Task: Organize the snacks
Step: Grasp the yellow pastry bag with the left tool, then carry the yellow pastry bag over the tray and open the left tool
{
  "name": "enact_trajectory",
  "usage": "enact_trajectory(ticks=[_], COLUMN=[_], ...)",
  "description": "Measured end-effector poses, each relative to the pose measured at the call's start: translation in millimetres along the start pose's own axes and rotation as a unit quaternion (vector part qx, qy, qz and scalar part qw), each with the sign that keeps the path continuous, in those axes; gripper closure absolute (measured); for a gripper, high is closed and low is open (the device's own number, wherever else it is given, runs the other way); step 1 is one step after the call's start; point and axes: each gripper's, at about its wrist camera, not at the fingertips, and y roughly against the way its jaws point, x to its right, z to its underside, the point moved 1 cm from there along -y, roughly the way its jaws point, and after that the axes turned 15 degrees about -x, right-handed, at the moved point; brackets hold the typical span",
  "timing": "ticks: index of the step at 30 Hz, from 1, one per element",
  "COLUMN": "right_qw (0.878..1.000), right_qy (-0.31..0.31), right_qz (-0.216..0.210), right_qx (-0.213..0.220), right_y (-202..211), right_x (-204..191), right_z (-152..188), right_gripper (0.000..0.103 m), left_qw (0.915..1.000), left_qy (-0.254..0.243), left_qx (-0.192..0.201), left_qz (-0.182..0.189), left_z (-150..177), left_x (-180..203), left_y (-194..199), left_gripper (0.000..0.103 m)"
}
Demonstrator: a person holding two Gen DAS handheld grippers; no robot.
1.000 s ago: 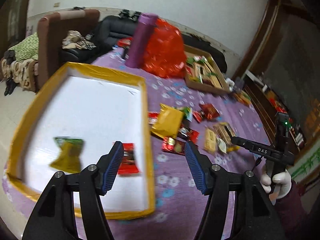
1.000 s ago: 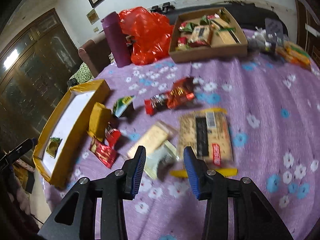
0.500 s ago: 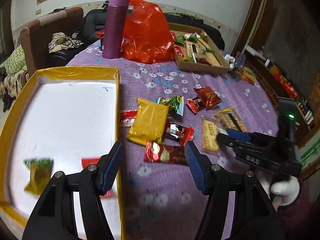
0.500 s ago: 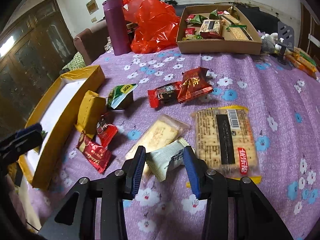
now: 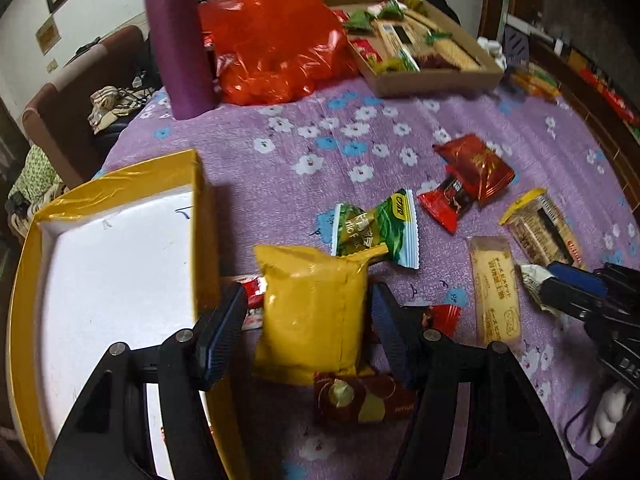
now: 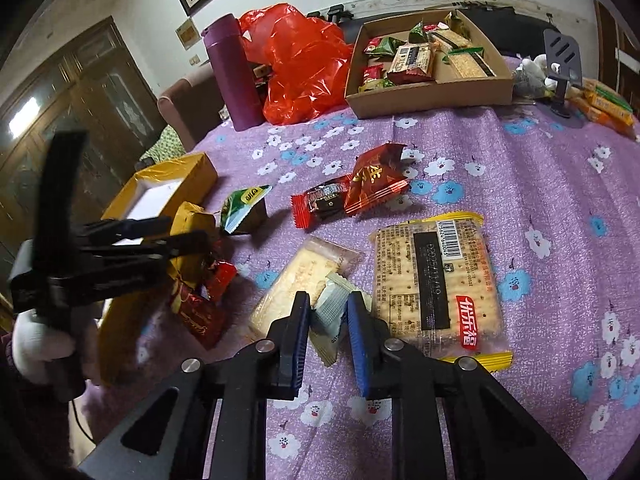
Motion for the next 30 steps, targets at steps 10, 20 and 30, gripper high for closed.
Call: enact_trajectory(ticks=[10,20,30], right_qw=[0.999,0.993,0.964], right_qy=[-0.009,-0.061,-0.063], right_qz=[-0.027,-0.098,-0.257], right_qx=[0.015,0.038,0.020], right_y=[8.2,13.8,36.4], right_x=[3.0,29.6,9.2], right_z=[3.0,6.0,9.8], right_gripper=[0.084,0.084,0.085], left_qw=[0.9993,0.9915,0.9820], left_qy=[0.008,0.069,0.146], left_qx=[0.035,0.089,0.106], left_qz=[0.010,0.066,0.056], left_z=[9.8,52.1,93.1], left_x=[13.4,-10.2,-84.8], left_y=[15.8,85.2,100.6], left_gripper=[0.062,0.061,0.061])
